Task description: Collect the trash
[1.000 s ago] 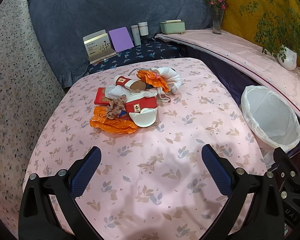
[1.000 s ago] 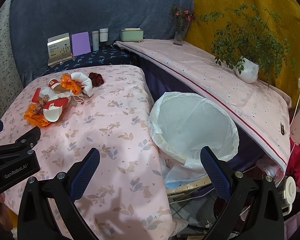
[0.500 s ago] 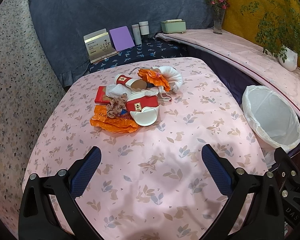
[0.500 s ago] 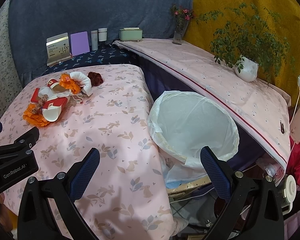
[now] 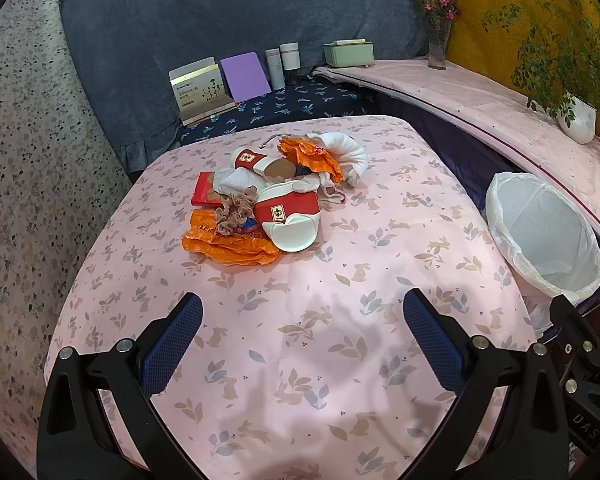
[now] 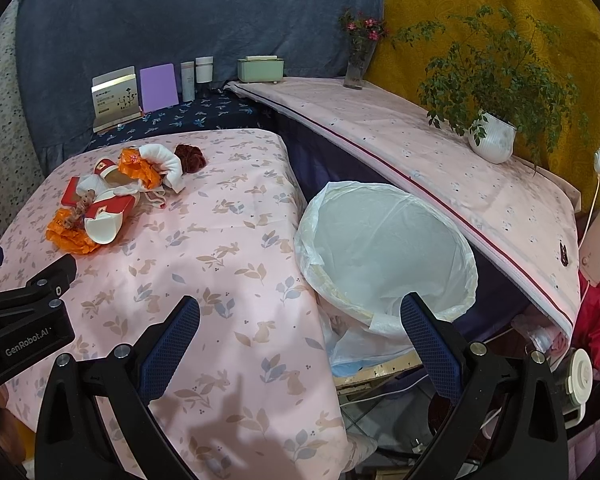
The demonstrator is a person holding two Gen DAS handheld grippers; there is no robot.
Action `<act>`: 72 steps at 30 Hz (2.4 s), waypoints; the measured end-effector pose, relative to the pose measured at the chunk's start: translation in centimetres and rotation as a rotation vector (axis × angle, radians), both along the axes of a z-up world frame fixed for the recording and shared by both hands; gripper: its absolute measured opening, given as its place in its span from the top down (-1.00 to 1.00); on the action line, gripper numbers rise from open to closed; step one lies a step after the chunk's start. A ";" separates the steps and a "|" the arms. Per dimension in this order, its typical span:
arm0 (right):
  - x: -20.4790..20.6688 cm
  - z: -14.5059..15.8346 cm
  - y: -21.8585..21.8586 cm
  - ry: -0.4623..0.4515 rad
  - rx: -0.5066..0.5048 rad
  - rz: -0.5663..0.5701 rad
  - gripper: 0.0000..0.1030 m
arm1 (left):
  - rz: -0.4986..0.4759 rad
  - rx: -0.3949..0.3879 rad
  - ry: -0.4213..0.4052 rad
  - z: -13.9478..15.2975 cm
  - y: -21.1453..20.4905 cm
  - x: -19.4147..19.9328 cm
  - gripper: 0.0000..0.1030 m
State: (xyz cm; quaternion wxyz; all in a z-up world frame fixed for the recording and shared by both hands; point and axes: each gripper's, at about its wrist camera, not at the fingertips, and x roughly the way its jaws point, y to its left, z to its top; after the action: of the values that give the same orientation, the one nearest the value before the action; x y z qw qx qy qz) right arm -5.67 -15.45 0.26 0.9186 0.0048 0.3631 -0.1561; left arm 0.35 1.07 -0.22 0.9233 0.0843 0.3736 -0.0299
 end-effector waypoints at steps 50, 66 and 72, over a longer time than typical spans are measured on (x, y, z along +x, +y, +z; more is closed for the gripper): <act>4.8 -0.9 1.9 -0.006 0.032 0.009 -0.87 | 0.071 -0.087 0.033 -1.9 5.8 5.3 -0.86; 12.4 -2.6 5.9 0.005 0.098 0.092 -0.87 | 0.178 -0.133 0.105 -5.9 14.1 12.1 -0.86; 15.0 -3.2 8.4 0.013 0.122 0.142 -0.87 | 0.200 -0.158 0.135 -6.7 15.8 14.5 -0.86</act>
State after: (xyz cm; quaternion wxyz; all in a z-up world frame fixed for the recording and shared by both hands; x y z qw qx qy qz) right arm 9.36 -7.04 -2.93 0.9229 0.0341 0.3774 -0.0680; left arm 14.90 16.91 -6.93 0.8981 -0.0285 0.4380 0.0273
